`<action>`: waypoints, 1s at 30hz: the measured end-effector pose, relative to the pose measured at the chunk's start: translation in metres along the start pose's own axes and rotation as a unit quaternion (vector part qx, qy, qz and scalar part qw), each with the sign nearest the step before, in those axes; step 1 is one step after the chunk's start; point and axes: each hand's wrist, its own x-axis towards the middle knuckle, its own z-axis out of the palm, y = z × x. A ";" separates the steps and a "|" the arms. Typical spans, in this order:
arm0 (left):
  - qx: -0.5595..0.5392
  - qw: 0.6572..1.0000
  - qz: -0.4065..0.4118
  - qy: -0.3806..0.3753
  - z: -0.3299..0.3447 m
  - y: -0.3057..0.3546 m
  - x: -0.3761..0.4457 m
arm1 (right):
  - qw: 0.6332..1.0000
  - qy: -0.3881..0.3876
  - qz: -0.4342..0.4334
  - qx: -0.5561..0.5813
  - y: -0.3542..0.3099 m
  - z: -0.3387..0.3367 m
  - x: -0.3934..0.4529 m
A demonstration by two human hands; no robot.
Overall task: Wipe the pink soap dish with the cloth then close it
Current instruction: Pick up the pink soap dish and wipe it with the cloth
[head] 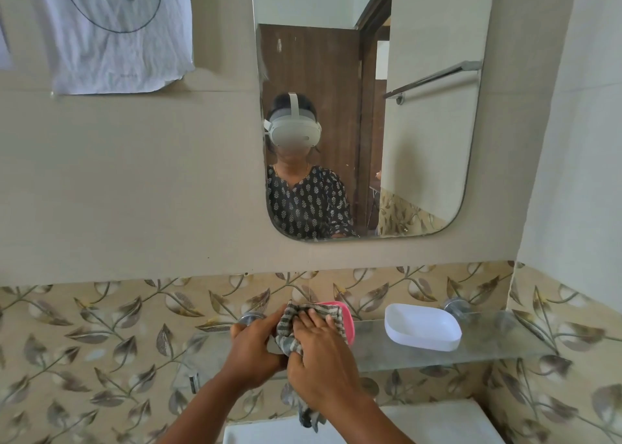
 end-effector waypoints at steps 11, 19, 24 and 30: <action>0.007 1.000 0.011 -0.022 -0.002 0.001 0.000 | 0.996 0.010 0.084 -0.028 0.006 -0.004 0.005; -0.004 1.000 0.013 0.008 0.007 -0.010 0.003 | 1.000 -0.004 -0.019 0.006 -0.003 -0.001 -0.001; 0.002 1.000 0.009 0.002 0.004 -0.005 0.002 | 1.000 -0.002 0.008 -0.023 -0.003 0.001 0.003; 0.007 1.000 0.003 -0.014 0.002 -0.003 0.001 | 0.995 -0.001 0.085 -0.057 0.011 -0.007 0.006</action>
